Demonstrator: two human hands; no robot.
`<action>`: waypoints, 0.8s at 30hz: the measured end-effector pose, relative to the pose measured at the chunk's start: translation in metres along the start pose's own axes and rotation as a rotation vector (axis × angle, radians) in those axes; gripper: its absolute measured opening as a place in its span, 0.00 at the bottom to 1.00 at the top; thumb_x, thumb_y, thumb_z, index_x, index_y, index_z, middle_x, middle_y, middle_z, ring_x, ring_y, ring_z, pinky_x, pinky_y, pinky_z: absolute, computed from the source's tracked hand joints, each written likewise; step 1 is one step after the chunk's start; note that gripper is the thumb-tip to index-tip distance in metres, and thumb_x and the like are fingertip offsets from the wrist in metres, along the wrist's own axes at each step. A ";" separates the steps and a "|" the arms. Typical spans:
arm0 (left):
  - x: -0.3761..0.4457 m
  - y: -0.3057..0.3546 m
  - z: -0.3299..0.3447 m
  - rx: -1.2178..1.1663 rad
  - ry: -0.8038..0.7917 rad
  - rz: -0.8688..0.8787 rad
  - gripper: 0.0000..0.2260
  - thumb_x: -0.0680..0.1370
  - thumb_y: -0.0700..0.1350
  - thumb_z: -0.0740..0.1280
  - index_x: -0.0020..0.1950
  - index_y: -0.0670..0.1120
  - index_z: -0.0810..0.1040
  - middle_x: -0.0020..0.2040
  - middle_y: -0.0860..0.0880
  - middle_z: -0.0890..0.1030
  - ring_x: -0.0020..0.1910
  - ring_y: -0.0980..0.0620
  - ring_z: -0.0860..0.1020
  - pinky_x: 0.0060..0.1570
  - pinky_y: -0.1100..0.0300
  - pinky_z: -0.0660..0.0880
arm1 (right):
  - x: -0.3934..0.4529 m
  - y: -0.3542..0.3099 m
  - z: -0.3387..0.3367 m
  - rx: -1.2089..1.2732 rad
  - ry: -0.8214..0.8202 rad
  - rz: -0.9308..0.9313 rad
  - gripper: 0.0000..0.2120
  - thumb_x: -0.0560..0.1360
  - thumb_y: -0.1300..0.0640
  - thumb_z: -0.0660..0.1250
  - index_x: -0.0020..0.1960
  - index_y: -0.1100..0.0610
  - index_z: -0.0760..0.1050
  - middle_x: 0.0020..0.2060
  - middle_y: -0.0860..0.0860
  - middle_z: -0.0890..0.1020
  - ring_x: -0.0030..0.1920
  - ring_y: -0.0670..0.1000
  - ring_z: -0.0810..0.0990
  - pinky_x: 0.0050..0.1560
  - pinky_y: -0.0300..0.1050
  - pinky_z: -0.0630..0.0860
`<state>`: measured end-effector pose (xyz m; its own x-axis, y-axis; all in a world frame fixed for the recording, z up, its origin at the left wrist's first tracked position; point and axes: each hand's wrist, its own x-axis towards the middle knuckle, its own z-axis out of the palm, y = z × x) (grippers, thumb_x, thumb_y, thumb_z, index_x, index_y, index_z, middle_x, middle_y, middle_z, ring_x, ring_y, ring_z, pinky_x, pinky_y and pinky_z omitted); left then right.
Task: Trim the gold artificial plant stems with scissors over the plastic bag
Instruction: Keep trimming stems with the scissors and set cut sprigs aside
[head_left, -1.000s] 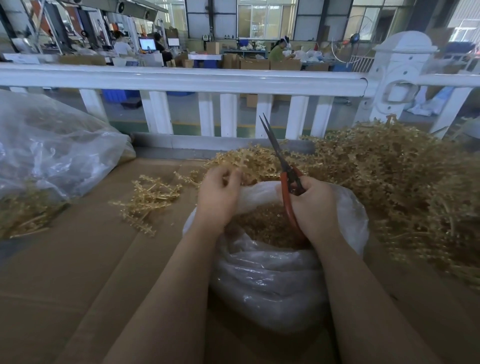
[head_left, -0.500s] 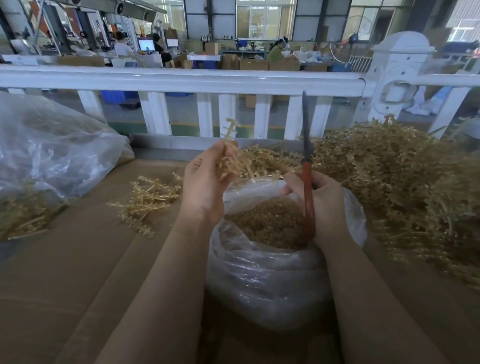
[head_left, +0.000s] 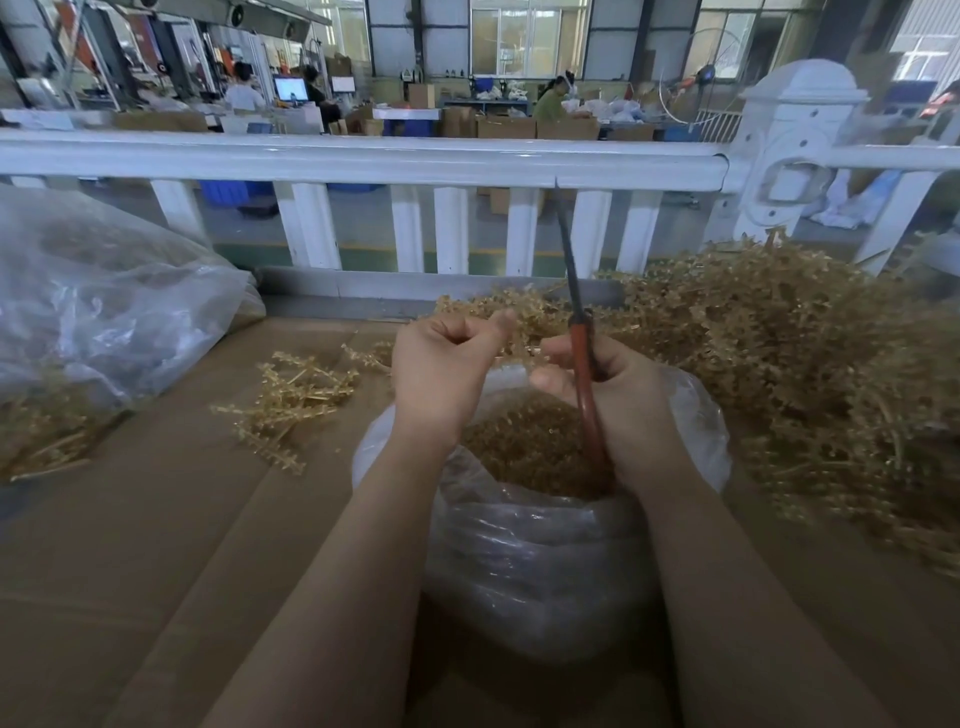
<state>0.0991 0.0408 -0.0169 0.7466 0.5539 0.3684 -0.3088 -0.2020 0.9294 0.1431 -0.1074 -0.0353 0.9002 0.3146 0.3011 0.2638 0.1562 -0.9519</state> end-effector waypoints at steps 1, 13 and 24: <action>-0.001 0.000 0.001 -0.006 -0.018 0.001 0.17 0.76 0.45 0.74 0.33 0.34 0.79 0.25 0.53 0.76 0.28 0.61 0.75 0.36 0.73 0.71 | 0.000 0.001 0.000 -0.028 0.004 0.001 0.14 0.63 0.51 0.81 0.46 0.52 0.84 0.38 0.44 0.85 0.41 0.42 0.84 0.43 0.32 0.77; -0.002 -0.005 -0.009 -0.020 -0.410 -0.171 0.31 0.65 0.57 0.78 0.65 0.52 0.76 0.58 0.48 0.81 0.57 0.54 0.81 0.48 0.67 0.77 | 0.000 -0.006 -0.008 0.199 0.100 0.069 0.08 0.76 0.63 0.72 0.39 0.53 0.82 0.33 0.52 0.84 0.21 0.42 0.70 0.23 0.32 0.67; -0.004 0.000 -0.005 -0.207 -0.335 -0.214 0.07 0.79 0.43 0.68 0.45 0.45 0.85 0.37 0.49 0.83 0.36 0.53 0.79 0.39 0.62 0.75 | -0.005 -0.009 -0.003 0.231 -0.039 0.007 0.06 0.74 0.58 0.72 0.40 0.58 0.79 0.30 0.50 0.82 0.23 0.41 0.73 0.24 0.29 0.68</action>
<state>0.0931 0.0423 -0.0190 0.9457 0.2663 0.1861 -0.2125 0.0737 0.9744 0.1379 -0.1129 -0.0287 0.8867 0.3516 0.3003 0.1669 0.3623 -0.9170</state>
